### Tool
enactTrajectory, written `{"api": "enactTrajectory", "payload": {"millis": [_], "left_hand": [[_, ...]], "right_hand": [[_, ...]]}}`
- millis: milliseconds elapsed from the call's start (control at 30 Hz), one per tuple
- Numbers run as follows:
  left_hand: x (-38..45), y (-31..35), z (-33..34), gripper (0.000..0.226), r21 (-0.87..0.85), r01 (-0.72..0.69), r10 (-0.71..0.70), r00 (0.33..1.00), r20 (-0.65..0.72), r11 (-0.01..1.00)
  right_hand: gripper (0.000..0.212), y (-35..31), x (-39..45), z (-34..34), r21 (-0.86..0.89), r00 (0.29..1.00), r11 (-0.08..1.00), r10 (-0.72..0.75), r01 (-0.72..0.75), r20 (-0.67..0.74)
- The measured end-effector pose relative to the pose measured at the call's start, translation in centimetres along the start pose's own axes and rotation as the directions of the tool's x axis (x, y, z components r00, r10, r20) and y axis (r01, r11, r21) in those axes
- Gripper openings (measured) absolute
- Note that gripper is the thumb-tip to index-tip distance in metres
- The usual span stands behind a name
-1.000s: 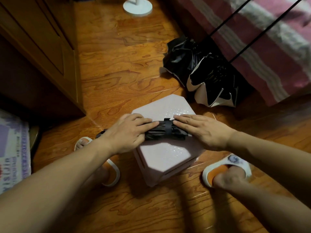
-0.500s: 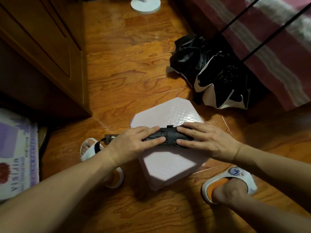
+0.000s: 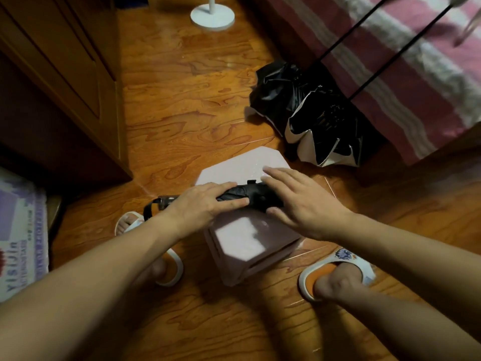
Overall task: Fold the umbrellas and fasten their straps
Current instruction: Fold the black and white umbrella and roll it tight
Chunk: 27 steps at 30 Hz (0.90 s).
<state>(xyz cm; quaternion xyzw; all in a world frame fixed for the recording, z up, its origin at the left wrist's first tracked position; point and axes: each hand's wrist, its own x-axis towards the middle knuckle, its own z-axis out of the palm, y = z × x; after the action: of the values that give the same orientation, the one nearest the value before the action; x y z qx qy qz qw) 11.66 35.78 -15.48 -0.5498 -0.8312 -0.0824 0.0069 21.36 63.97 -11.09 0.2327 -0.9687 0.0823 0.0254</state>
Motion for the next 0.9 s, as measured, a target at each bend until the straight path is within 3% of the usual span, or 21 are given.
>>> {"api": "enactTrajectory", "payload": {"millis": [67, 133, 367, 533, 767, 900], "left_hand": [[0.3, -0.4, -0.4, 0.072, 0.049, -0.017, 0.016, 1.000, 0.027, 0.999], [-0.2, -0.6, -0.7, 0.067, 0.095, -0.031, 0.026, 0.998, 0.060, 0.995], [-0.8, -1.9, 0.1, 0.087, 0.156, 0.024, -0.031, 0.999, 0.039, 0.987], [-0.1, -2.5, 0.5, 0.061, 0.061, 0.044, -0.041, 0.998, -0.052, 0.997], [0.6, -4.2, 0.5, 0.071, 0.096, 0.058, -0.061, 0.998, 0.030, 0.994], [1.6, -4.8, 0.4, 0.071, 0.147, 0.080, -0.085, 0.996, 0.027, 0.986]], "right_hand": [[0.069, -0.7, 0.2, 2.0, -0.189, 0.991, 0.982, 0.001, 0.024, 0.134], [0.064, -0.1, 0.0, 3.0, -0.254, 0.983, 0.965, -0.017, 0.064, 0.182], [0.058, 4.0, 3.5, 1.5, -0.067, 0.946, 0.983, -0.145, 0.171, 0.291], [0.061, 5.3, 1.2, 2.4, -0.152, 0.953, 0.947, -0.262, 0.284, 0.149], [0.053, 7.6, 1.4, 2.9, -0.240, 0.929, 0.899, -0.335, 0.365, 0.157], [0.058, 8.3, 3.1, 2.6, -0.179, 0.937, 0.923, -0.316, 0.341, 0.151]]}}
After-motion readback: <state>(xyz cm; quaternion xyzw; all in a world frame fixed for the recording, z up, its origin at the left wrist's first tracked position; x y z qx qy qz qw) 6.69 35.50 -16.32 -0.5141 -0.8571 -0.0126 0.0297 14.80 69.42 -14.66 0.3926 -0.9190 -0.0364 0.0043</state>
